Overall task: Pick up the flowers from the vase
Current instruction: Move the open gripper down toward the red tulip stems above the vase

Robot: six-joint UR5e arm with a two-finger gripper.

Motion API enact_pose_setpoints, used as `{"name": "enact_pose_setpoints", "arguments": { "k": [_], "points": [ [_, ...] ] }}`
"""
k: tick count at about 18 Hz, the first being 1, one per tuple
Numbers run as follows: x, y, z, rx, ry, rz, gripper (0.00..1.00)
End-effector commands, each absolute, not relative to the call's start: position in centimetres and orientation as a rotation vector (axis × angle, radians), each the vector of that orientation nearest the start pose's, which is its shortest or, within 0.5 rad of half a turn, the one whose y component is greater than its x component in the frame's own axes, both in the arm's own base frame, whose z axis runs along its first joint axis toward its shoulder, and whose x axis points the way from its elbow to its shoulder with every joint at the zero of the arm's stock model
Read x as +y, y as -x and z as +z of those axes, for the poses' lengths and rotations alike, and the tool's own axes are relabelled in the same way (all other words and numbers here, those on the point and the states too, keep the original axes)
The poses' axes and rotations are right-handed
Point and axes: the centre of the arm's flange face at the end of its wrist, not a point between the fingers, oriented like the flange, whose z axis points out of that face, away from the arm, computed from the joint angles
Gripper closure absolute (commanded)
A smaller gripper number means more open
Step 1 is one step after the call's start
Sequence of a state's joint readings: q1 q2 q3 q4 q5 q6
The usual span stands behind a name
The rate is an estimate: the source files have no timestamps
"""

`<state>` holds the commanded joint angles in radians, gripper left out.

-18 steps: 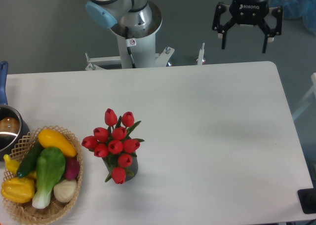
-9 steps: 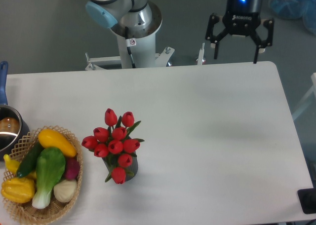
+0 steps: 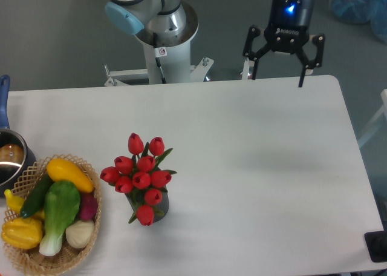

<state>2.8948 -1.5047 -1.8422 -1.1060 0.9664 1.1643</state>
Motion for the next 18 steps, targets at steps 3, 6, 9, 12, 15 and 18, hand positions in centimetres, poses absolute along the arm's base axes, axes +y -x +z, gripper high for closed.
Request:
{"name": "enact_pose_setpoints", "arguments": {
  "k": [3,6,9,12,15,18],
  "points": [
    [32.4,40.7,42.8,-0.053,2.465,-0.025,0.00],
    [33.6,40.8,41.4,-0.024,2.433,-0.079,0.00],
    [36.0,40.6,39.8,0.086,2.439,-0.113,0.00],
    [37.3,39.7,39.2,0.135,2.442,-0.133,0.00],
    [39.1,39.0,37.9,0.198,2.441,-0.170,0.00],
    [40.5,38.1,36.7,0.269,2.437,-0.196,0.00]
  ]
}}
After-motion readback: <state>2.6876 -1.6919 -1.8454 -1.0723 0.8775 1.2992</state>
